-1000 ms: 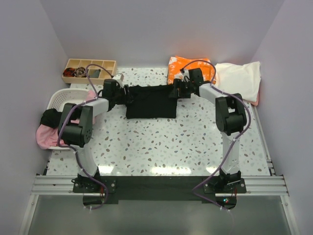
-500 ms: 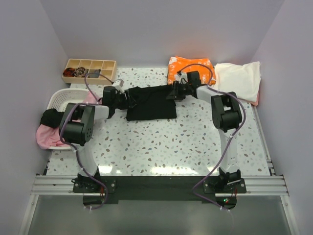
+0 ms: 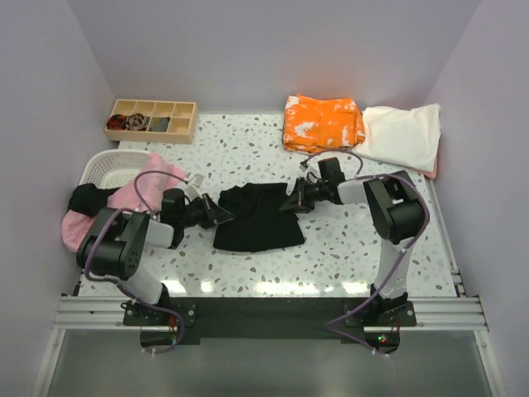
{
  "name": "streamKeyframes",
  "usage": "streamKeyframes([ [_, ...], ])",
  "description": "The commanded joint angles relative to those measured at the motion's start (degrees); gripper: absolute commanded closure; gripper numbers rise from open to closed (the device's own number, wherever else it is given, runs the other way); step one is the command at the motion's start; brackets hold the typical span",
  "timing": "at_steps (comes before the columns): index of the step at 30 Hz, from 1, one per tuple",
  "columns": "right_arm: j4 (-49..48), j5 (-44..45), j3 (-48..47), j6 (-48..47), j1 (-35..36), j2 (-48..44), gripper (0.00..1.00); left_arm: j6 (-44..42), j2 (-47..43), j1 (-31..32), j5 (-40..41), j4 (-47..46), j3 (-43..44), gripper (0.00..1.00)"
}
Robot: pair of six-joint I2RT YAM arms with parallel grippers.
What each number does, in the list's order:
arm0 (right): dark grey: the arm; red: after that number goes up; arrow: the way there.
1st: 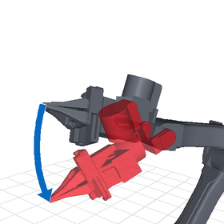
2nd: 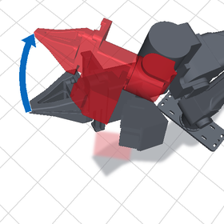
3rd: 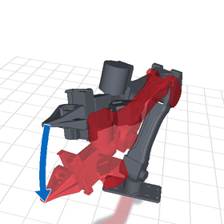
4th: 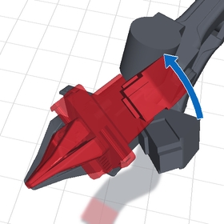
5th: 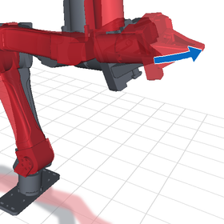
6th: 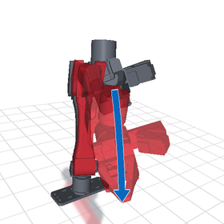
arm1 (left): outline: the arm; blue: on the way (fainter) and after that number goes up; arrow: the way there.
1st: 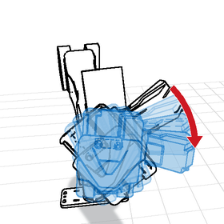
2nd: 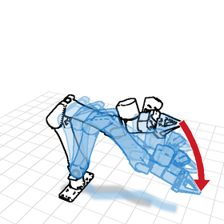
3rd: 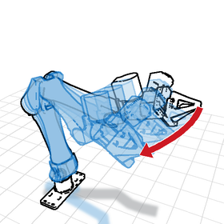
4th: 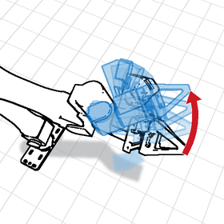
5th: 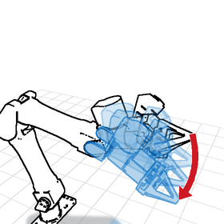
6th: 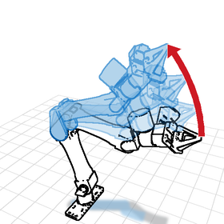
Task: Fold and stack the t-shirts
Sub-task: Smooth out wrinkles on the folded tshirt
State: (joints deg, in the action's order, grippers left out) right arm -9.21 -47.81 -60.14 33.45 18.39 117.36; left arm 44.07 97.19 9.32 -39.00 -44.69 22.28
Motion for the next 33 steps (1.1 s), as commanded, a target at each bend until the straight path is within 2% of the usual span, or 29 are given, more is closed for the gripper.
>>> streamKeyframes([
  [1,12.45,11.12,7.03,-4.70,1.03,-9.58,1.00,-3.36,-13.48,0.35,0.31,9.85,-1.19,1.00],
  [3,17.09,15.10,8.45,-4.89,1.38,-11.53,1.00,-4.96,-16.84,0.17,1.73,15.82,-0.93,1.00],
  [7,23.97,26.33,9.77,-4.02,3.14,-14.52,1.00,-6.37,-22.03,-0.62,4.98,20.33,-1.36,1.00],
  [9,23.81,26.72,10.39,-3.83,3.05,-15.84,1.00,-6.89,-21.78,-0.71,5.17,21.65,-1.28,1.00],
  [10,24.32,27.41,10.22,-3.66,3.14,-15.93,0.95,-7.77,-21.08,-0.71,5.08,22.36,-1.02,0.99],
  [11,25.03,28.64,9.87,-3.83,3.05,-16.46,0.85,-8.04,-20.64,-0.71,4.90,22.71,-0.75,0.91],
  [12,25.82,29.43,9.60,-4.35,3.05,-17.16,0.72,-8.39,-20.46,-0.71,5.16,24.28,-0.49,0.75],
  [13,26.35,30.66,9.25,-4.53,3.05,-17.95,0.63,-9.87,-20.37,-0.71,6.64,25.86,-0.14,0.66],
  [15,29.06,34.96,8.46,-5.67,3.05,-21.27,0.51,-11.02,-21.07,-0.71,8.41,30.33,1.27,0.49],
  [16,29.86,36.37,7.85,-5.94,3.14,-22.60,0.43,-11.38,-22.55,-0.71,11.12,31.32,1.45,0.45],
  [17,30.48,37.87,7.50,-6.46,3.05,-23.92,0.41,-11.21,-23.44,-0.71,12.10,31.85,1.53,0.39],
  [20,32.85,39.46,5.13,-7.96,3.05,-29.02,0.39,-11.29,-26.52,-0.71,15.62,35.01,3.20,0.37],
  [25,31.89,30.25,2.14,-9.11,3.31,-30.61,0.38,-13.22,-29.86,-0.71,21.15,38.80,7.51,0.33],
  [29,28.90,24.45,1.96,-8.67,4.54,-29.83,0.39,-14.89,-26.01,-0.71,20.73,38.89,12.33,0.32],
  [33,26.97,18.55,1.61,-8.67,6.56,-27.45,0.42,-14.37,-22.05,-0.71,16.95,34.24,13.57,0.32],
])
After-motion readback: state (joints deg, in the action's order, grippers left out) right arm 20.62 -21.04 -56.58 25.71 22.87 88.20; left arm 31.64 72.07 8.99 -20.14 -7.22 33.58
